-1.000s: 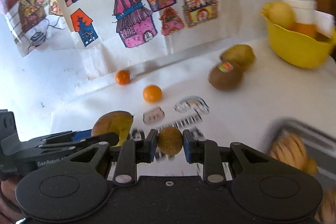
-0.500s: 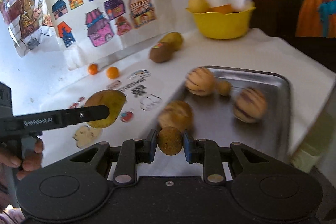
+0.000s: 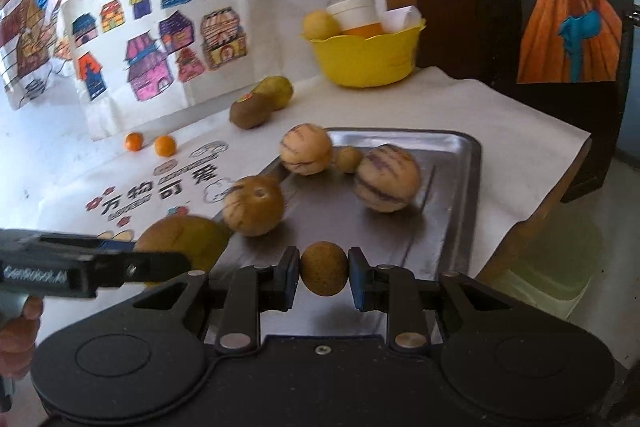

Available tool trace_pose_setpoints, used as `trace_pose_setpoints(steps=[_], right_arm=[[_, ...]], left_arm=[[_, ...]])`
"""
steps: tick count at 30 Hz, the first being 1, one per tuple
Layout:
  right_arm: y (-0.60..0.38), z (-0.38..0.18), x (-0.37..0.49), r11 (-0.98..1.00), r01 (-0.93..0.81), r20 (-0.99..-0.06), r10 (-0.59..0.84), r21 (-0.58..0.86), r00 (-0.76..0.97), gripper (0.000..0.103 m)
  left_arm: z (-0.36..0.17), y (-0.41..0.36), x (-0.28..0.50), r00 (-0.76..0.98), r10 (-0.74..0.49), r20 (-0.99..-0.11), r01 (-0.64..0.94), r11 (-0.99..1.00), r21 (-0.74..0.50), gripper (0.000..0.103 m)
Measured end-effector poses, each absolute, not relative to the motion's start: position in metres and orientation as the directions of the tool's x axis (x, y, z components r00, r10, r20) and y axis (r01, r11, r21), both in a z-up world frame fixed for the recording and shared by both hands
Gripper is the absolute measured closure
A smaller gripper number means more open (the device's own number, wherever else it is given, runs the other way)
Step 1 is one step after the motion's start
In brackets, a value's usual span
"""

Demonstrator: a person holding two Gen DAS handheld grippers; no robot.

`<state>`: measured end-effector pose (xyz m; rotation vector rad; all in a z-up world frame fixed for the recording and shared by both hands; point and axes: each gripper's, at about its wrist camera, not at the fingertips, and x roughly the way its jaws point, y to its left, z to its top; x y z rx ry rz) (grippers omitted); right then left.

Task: Organize fruits
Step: 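Carry the pear and brown fruit onto the metal tray and open both tools, then withdraw both open tools from the tray toward the small oranges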

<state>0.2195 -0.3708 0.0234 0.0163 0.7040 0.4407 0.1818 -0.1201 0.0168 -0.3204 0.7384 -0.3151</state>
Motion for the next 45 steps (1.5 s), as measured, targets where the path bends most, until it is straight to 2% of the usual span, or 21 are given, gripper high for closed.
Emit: trace_pose_setpoints(steps=[17, 27, 32, 35, 37, 40, 45], right_arm=[[-0.375, 0.005, 0.253, 0.925, -0.355, -0.622, 0.359, 0.137, 0.696, 0.075], [-0.367, 0.004, 0.249, 0.925, -0.365, -0.601, 0.35, 0.102, 0.719, 0.072], [-0.375, 0.007, 0.24, 0.928, -0.354, -0.577, 0.353, 0.114, 0.737, 0.059], [-0.38, 0.01, 0.231, 0.928, -0.35, -0.558, 0.361, 0.13, 0.747, 0.047], [-0.384, 0.012, 0.223, 0.928, -0.336, -0.534, 0.369, 0.163, 0.761, 0.031], [-0.385, 0.016, 0.209, 0.924, -0.328, -0.501, 0.383, 0.198, 0.776, 0.019], [-0.373, 0.025, 0.184, 0.927, -0.339, -0.465, 0.373, 0.159, 0.803, 0.002]], left_arm=[[0.012, -0.14, 0.191, 0.697, -0.373, -0.612, 0.194, 0.92, -0.34, 0.049], [0.009, -0.134, 0.188, 0.696, -0.406, -0.592, 0.209, 0.903, -0.374, 0.047], [0.011, -0.128, 0.182, 0.702, -0.417, -0.577, 0.195, 0.892, -0.407, 0.043], [0.022, -0.119, 0.168, 0.739, -0.391, -0.549, 0.181, 0.9, -0.397, 0.023], [0.026, -0.111, 0.158, 0.764, -0.37, -0.528, 0.173, 0.907, -0.385, 0.016], [0.03, -0.097, 0.146, 0.787, -0.32, -0.527, 0.127, 0.921, -0.369, 0.007], [0.037, -0.078, 0.133, 0.815, -0.223, -0.535, 0.036, 0.94, -0.338, 0.001]])
